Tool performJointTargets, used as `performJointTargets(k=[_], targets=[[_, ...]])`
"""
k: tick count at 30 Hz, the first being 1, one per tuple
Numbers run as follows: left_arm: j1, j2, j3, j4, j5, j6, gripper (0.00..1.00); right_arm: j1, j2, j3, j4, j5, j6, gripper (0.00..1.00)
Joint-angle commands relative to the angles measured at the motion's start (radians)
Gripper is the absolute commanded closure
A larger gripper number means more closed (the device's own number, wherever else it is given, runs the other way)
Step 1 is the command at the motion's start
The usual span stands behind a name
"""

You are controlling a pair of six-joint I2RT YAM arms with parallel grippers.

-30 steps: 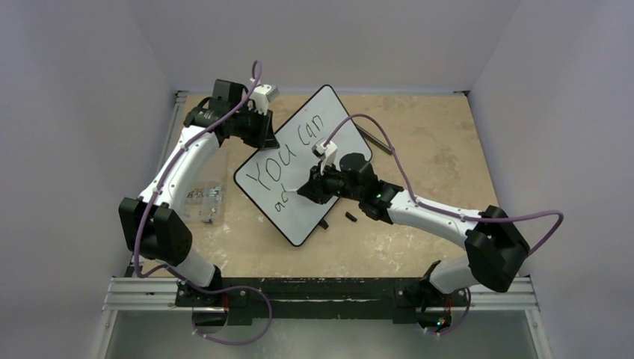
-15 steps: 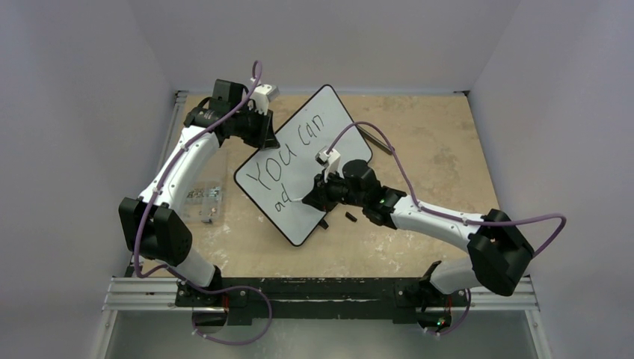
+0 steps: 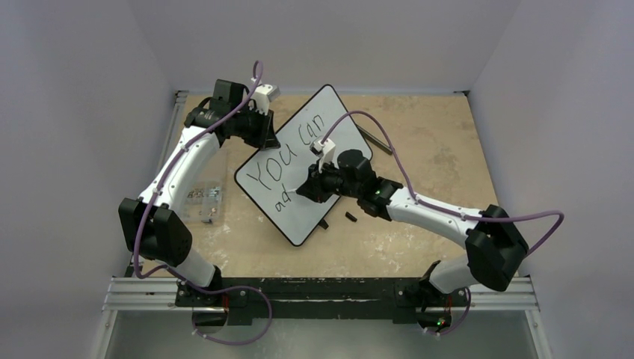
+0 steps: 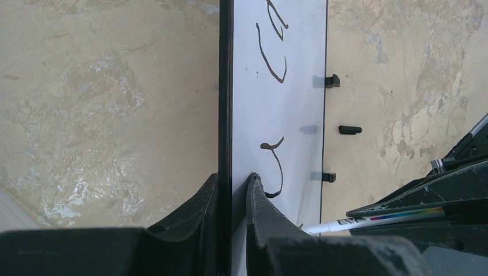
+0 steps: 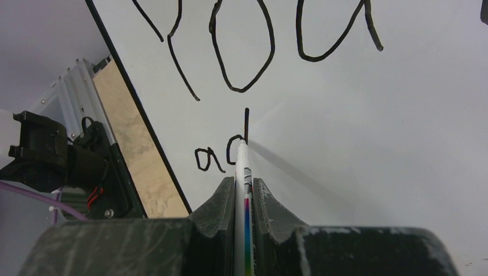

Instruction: Write a sentence on the whiteboard

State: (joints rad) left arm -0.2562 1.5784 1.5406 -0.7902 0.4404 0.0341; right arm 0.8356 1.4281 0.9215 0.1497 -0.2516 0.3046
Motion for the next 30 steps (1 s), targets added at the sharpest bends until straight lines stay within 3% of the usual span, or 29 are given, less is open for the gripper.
performJointTargets(k=[1, 10, 30], targets=[[0.003, -0.021, -0.007, 0.036, -0.231, 0.109, 1.00, -0.004, 0.017, 0.053, 0.006, 0.055, -0.018, 1.00], [0.003, -0.020, -0.007, 0.036, -0.232, 0.111, 1.00, -0.021, 0.013, 0.062, -0.016, 0.118, -0.010, 1.00], [0.003, -0.020, -0.007, 0.035, -0.232, 0.110, 1.00, -0.035, -0.047, -0.073, -0.019, 0.055, 0.009, 1.00]])
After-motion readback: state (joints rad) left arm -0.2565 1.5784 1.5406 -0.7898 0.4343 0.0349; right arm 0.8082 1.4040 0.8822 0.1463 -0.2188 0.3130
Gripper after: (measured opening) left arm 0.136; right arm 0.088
